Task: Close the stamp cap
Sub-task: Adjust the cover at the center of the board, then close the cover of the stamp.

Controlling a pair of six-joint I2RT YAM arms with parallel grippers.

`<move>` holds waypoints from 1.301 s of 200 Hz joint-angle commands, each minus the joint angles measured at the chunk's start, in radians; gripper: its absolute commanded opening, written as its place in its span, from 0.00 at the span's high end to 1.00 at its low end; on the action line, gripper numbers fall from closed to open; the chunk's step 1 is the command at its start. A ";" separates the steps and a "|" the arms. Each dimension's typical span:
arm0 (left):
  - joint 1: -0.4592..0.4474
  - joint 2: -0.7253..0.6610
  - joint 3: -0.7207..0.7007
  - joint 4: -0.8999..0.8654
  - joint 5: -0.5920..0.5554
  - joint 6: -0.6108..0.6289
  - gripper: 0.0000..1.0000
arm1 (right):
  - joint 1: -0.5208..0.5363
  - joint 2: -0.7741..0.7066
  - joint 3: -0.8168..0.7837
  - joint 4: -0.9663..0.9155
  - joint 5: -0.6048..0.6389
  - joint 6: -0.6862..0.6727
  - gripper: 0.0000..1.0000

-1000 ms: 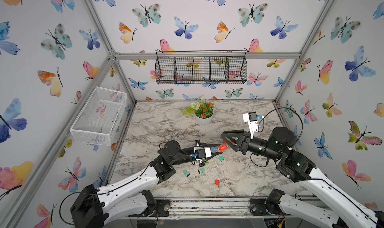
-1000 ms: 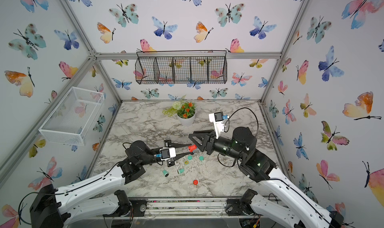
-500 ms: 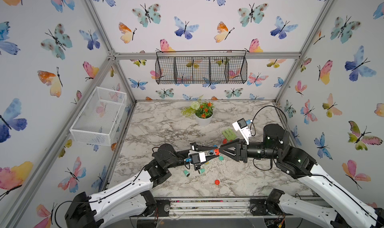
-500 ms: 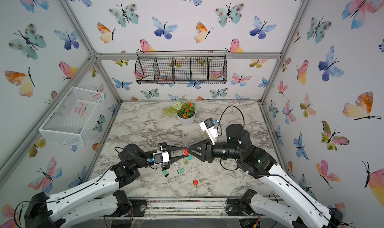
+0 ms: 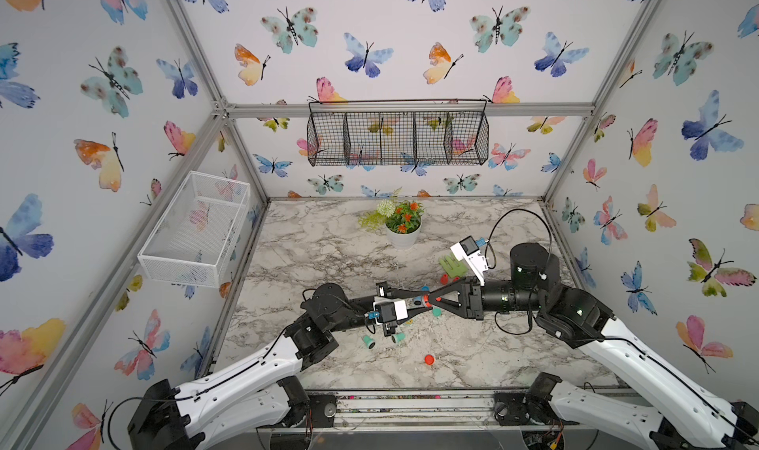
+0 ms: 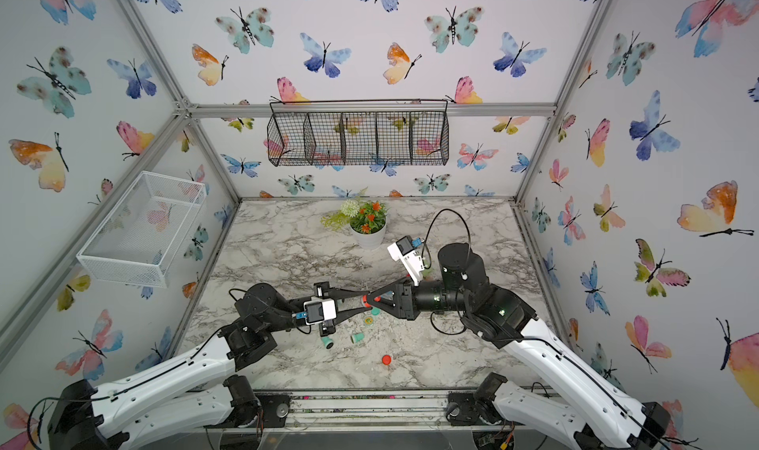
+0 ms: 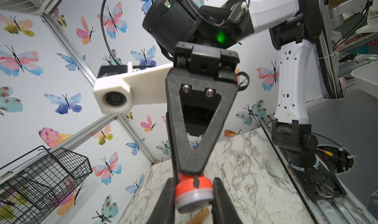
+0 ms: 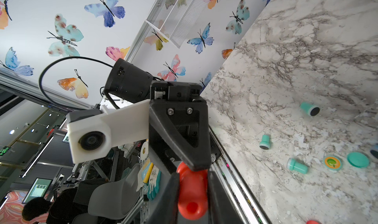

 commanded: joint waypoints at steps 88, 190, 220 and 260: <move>0.031 -0.094 -0.041 -0.025 -0.171 -0.093 0.39 | -0.005 0.017 -0.025 -0.181 0.308 -0.104 0.98; 0.473 -0.069 0.134 -0.449 -0.199 -0.558 0.26 | 0.226 0.038 -0.394 -0.080 0.618 0.037 0.99; 0.630 0.007 0.170 -0.524 -0.079 -0.597 0.28 | 0.402 0.110 -0.461 0.007 0.746 0.120 0.99; 0.710 0.019 0.138 -0.523 -0.126 -0.589 0.28 | 0.557 0.251 -0.467 0.050 0.913 0.210 0.99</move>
